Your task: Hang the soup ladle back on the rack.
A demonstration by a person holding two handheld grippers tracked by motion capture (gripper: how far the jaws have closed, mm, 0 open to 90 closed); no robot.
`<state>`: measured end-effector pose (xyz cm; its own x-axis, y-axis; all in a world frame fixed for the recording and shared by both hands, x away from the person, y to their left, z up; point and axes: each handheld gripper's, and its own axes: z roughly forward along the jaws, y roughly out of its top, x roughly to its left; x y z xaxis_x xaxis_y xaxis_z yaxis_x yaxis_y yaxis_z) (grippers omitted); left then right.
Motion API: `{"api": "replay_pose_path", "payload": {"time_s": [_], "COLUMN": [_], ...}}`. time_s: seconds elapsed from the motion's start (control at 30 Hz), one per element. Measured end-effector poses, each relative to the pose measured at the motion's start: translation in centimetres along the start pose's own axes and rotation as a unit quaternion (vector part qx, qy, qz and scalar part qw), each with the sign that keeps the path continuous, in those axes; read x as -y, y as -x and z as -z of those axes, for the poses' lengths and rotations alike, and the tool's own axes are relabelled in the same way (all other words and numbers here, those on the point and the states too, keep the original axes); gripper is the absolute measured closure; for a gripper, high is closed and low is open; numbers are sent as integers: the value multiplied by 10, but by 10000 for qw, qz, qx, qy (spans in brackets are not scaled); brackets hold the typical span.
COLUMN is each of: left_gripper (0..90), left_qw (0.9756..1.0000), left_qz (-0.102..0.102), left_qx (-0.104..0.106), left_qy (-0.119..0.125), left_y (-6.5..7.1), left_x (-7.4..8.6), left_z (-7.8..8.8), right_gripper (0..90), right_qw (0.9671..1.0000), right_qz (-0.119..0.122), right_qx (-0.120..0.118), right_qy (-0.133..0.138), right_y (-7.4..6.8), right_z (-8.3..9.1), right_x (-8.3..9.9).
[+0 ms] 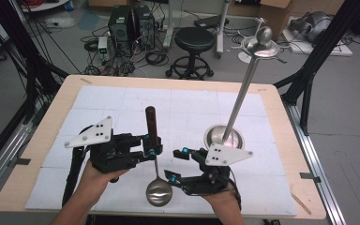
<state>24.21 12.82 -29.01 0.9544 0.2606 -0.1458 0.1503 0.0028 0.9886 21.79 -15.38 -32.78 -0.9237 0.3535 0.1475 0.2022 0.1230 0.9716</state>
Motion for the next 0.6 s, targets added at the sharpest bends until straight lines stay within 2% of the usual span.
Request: {"api": "replay_pose_path", "payload": {"time_s": [0.13, 0.3, 0.37, 0.4, 0.53, 0.6], "left_gripper": [734, 734, 734, 734, 734, 734], "left_qw": [9999, 9994, 9990, 9990, 9986, 9985], "left_qz": [-43, -107, -133, -133, -140, -163], "left_qx": [91, 266, 356, 356, 428, 437], "left_qy": [-14, -167, -239, -239, -261, -290], "left_y": [0, 3, 5, 5, 7, 7], "left_x": [0, 3, 5, 5, 6, 6], "left_z": [1, -3, -5, -5, -8, -8], "right_gripper": [334, 335, 337, 337, 341, 341], "right_qw": [9999, 9994, 9987, 9987, 9974, 9970], "right_qz": [71, 111, 187, 187, 298, 378], "right_qx": [-10, -28, -141, -141, -357, -430], "right_qy": [137, 326, 445, 445, 548, 513], "right_y": [2, 3, 2, 2, 0, -2], "right_z": [13, 19, 20, 20, 19, 16], "right_x": [-6, -17, -31, -31, -52, -64]}}
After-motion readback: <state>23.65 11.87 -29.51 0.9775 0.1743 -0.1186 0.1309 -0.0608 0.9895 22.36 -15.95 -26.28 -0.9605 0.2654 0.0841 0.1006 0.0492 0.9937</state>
